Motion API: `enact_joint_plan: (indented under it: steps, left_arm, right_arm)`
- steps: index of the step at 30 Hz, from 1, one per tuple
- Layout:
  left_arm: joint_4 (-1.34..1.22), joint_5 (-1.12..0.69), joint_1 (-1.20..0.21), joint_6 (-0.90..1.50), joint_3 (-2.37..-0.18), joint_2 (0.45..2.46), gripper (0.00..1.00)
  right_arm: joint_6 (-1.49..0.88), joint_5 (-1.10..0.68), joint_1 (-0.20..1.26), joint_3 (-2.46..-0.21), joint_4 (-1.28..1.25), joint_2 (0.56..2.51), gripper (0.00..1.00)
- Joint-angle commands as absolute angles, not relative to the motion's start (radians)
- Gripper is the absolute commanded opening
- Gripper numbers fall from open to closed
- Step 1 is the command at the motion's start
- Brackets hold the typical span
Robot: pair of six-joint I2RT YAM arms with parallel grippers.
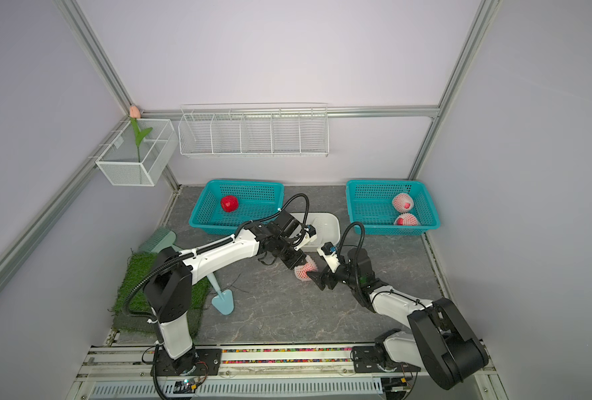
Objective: Remove foam nets from apples
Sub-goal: Remove the foam net from the apple.
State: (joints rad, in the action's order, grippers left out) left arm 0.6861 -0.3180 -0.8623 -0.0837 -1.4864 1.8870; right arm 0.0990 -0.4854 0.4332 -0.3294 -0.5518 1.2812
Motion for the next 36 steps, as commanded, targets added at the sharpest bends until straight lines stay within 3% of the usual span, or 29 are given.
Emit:
enact_joint_plan:
  steps: [1, 15, 23, 29, 33, 36]
  left_arm:
    - [0.733, -0.312, -0.868, -0.101, -1.534, 1.925, 0.06]
    - [0.755, -0.341, -0.875, -0.080, -1.615, 1.975, 0.10]
    - [0.772, -0.345, -0.883, -0.080, -1.627, 1.994, 0.10]
    - [0.755, -0.351, -0.883, -0.077, -1.631, 1.991, 0.10]
    - [0.733, -0.368, -0.882, -0.071, -1.629, 1.982, 0.11]
    - [0.732, -0.373, -0.882, -0.069, -1.632, 1.981, 0.14]
  right_arm:
    - [0.120, -0.469, 0.447, -0.304, -0.633, 1.313, 0.89]
    - [0.154, -0.261, 0.549, -0.212, -1.136, 1.520, 0.91]
    - [0.124, -0.237, 0.551, -0.237, -1.196, 1.583, 0.91]
    - [0.101, -0.257, 0.551, -0.233, -1.287, 1.666, 1.00]
    - [0.104, -0.255, 0.551, -0.233, -1.291, 1.680, 0.91]
    - [0.102, -0.262, 0.551, -0.235, -1.308, 1.686, 0.75]
